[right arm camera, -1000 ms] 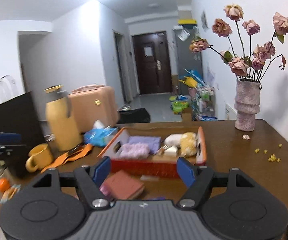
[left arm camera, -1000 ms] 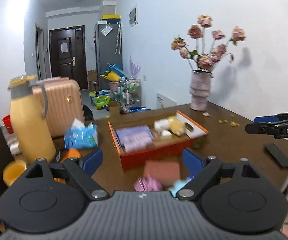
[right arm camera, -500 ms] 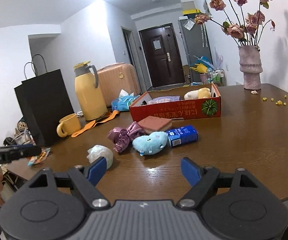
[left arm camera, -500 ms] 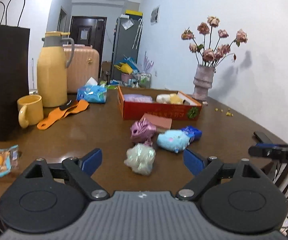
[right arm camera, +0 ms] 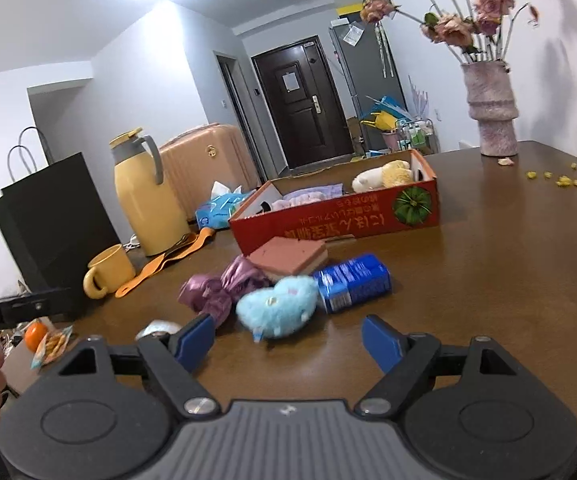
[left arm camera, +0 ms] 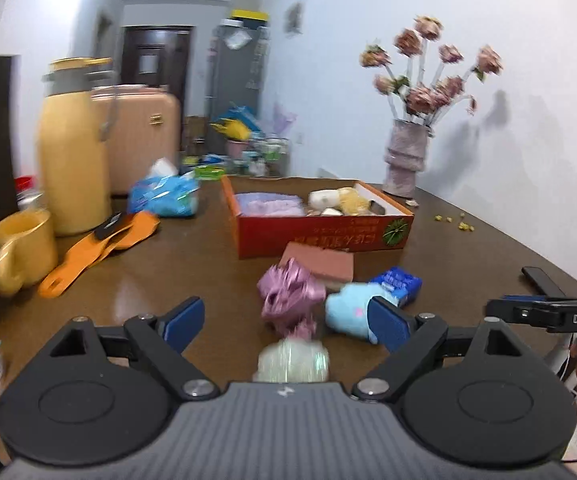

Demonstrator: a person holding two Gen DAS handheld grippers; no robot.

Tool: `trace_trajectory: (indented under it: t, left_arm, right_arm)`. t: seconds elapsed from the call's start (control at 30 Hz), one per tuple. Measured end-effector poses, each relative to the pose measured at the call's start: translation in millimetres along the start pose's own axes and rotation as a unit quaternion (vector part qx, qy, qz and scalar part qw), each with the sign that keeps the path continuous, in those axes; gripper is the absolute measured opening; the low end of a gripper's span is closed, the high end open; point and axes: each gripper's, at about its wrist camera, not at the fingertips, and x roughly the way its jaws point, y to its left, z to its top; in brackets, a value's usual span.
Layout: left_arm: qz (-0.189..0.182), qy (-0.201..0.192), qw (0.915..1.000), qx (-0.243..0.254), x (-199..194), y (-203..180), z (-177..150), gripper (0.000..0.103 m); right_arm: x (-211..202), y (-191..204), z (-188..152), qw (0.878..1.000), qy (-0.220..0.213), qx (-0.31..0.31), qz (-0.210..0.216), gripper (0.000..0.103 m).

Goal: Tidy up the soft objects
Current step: 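Close both grippers on the pink sponge block, then lift the pink sponge block with both grippers and carry it over the box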

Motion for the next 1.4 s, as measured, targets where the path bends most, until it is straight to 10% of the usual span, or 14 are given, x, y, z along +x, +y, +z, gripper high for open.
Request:
trace_trajectory:
  t: [0.37, 0.57, 0.93, 1.2, 1.4]
  left_arm:
    - [-0.079, 0.171, 0.9814, -0.036, 236, 34, 64, 0.046]
    - [-0.124, 0.202, 0.9678, -0.085, 281, 49, 57, 0.028]
    - [-0.116, 0.203, 0.9612, -0.147, 275, 57, 57, 0.029]
    - [-0.097, 0.106, 0.9845, -0.101, 151, -6, 90, 0.029]
    - [-0.093, 0.104, 0.9828, -0.121, 78, -62, 37, 0.029]
  right_arm:
    - [183, -29, 65, 0.994, 0.076, 0.083, 0.011, 0.041]
    - [232, -41, 68, 0.99, 0.097, 0.102, 0.005, 0.025]
    - [239, -52, 73, 0.986, 0.104, 0.131, 0.026, 0.023]
    - [126, -12, 90, 0.998, 0.01, 0.04, 0.056, 0.022]
    - [40, -12, 53, 0.997, 0.031, 0.006, 0.068, 0.023]
